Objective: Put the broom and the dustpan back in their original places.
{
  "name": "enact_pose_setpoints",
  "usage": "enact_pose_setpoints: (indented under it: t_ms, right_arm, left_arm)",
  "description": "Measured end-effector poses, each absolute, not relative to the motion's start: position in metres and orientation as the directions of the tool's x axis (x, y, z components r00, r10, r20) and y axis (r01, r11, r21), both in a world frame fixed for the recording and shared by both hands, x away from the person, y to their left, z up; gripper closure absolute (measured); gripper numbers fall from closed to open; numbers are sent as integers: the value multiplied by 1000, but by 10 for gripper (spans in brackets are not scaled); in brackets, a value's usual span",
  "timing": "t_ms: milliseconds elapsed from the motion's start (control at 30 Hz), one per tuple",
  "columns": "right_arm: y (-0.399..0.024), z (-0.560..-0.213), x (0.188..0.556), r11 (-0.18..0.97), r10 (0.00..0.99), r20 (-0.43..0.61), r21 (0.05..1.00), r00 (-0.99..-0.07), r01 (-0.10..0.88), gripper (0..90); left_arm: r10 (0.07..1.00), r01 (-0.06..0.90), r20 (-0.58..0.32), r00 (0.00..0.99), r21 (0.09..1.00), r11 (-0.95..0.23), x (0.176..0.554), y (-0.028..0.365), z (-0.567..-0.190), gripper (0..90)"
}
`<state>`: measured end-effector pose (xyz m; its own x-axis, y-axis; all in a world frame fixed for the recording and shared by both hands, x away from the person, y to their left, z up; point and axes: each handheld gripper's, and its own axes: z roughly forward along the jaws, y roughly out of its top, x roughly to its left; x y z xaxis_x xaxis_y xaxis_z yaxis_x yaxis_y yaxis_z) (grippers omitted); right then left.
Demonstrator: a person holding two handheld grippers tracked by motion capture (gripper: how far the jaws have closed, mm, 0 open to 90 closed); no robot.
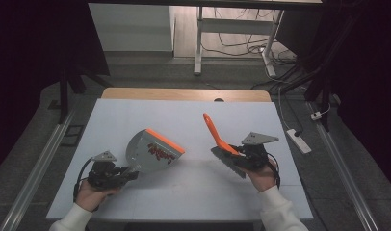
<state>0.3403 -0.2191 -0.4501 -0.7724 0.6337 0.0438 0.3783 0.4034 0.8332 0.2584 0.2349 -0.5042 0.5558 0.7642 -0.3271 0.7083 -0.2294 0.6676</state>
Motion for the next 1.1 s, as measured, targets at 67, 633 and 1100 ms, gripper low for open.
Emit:
enact_pose_setpoints:
  t_ms: [67,633,1100]
  right_arm:
    - [-220,-451,341,403,633,48,831,-773,382,701]
    - [-223,-460,334,420,622,66,813,-780,403,701]
    - [-229,-463,314,411,625,94,804,-775,430,701]
  left_arm:
    - [774,716,-334,538,665,-211,255,235,-505,615]
    - [861,743,-341,377,666,-61,239,237,-513,616]
    - [893,739,-349,285,673,27,238,239,-516,616]
